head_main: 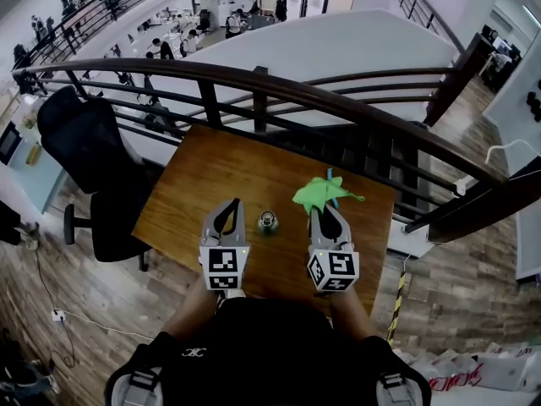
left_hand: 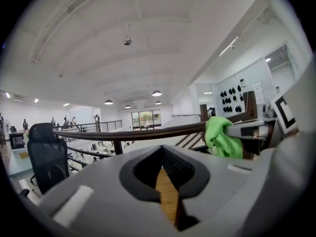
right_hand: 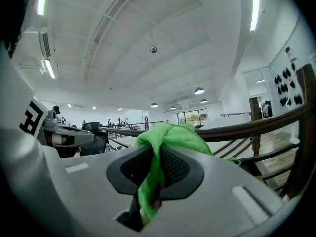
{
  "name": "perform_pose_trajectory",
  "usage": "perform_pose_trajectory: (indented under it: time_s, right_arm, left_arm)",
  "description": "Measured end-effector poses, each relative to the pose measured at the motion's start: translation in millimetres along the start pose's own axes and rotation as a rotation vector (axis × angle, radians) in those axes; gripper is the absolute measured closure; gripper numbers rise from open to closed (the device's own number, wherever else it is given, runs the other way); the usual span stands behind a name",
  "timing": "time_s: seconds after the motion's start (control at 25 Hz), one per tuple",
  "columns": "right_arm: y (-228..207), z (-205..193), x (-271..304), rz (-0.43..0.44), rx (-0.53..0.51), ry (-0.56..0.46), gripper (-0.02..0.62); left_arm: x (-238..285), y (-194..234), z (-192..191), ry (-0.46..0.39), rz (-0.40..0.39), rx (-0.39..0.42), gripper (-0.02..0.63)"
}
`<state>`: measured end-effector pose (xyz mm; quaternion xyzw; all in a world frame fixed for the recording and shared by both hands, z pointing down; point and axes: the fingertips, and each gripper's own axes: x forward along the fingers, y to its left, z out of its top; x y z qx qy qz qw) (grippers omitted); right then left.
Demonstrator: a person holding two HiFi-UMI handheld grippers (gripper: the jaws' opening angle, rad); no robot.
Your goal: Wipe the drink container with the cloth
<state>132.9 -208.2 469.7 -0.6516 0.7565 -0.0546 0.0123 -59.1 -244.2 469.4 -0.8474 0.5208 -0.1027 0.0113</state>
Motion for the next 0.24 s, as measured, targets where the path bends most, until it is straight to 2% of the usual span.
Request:
perform_pose_trajectory:
  time_s: [0.24]
  right_arm:
    - [9.1, -4.6, 5.2, 0.023, 0.002, 0.013, 0.548]
  left_arm:
    - [0.7, 5.0, -5.3, 0.016, -0.004, -0.006, 0.552]
